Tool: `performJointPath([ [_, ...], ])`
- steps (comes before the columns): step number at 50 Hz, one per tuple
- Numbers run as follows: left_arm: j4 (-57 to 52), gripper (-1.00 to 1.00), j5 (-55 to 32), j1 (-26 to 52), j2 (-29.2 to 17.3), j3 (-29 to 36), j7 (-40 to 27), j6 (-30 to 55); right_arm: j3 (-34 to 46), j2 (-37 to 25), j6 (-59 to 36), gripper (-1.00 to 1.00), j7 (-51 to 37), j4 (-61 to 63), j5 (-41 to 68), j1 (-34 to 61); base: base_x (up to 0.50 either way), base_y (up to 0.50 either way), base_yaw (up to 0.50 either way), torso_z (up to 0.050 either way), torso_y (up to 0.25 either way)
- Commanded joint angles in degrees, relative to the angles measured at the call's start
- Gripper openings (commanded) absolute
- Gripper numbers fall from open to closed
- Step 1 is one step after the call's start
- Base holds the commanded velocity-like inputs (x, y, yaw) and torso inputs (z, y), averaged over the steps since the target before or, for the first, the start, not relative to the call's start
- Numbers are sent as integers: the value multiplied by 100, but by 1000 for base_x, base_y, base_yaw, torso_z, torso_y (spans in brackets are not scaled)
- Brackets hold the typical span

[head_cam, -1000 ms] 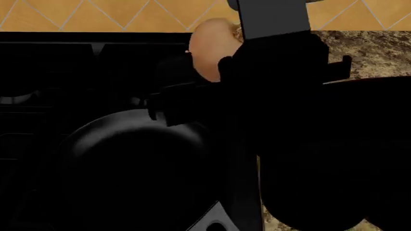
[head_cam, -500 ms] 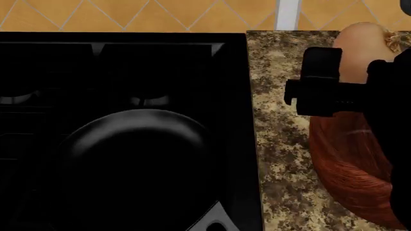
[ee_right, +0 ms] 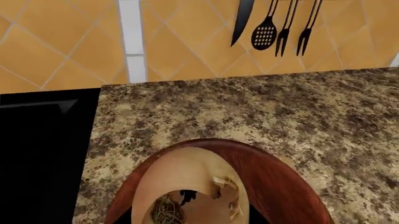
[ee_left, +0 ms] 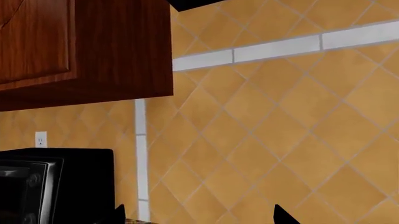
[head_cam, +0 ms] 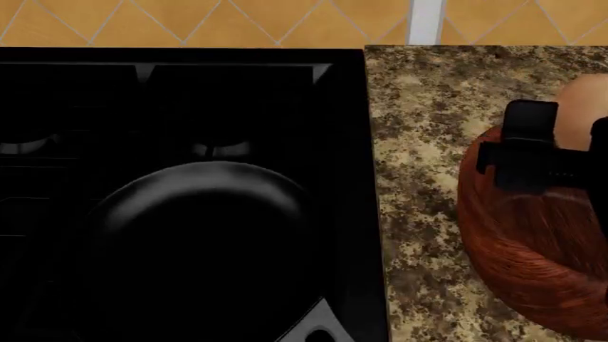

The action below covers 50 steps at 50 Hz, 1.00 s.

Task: Pick the onion from the pan and place it in the bowl.

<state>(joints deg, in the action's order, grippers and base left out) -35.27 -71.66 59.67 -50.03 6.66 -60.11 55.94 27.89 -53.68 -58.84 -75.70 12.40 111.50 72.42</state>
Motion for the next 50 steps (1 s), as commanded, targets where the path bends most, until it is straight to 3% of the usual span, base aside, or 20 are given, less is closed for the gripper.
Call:
performJointPath([
  [1,123,100,153,-100,17,59,106,-66,128,9,-150,-100,168,-178,-321,-106,0,0,0,0,0],
  [11,100,100,65,59,33,116,34,42,193,13,-114,-100,341,-386,-521,-235,0,0,0,0,0],
  [13,-16,100,265,-275,28,86,103,-161,219,16,-116,-100,373,-451,-573,-261,0,0,0,0,0],
  [24,169,100,202,41,124,226,80,-1,306,25,-57,-100,549,-579,-805,-462,0,0,0,0,0],
  [48,33,100,422,-545,40,108,142,-328,281,-73,68,-100,603,-606,-800,-620,0,0,0,0,0],
  [49,27,100,414,-559,36,98,140,-334,270,-81,80,100,599,-607,-777,-626,0,0,0,0,0],
  [50,109,100,233,-273,41,119,66,-158,239,-88,110,100,596,-617,-709,-641,0,0,0,0,0],
])
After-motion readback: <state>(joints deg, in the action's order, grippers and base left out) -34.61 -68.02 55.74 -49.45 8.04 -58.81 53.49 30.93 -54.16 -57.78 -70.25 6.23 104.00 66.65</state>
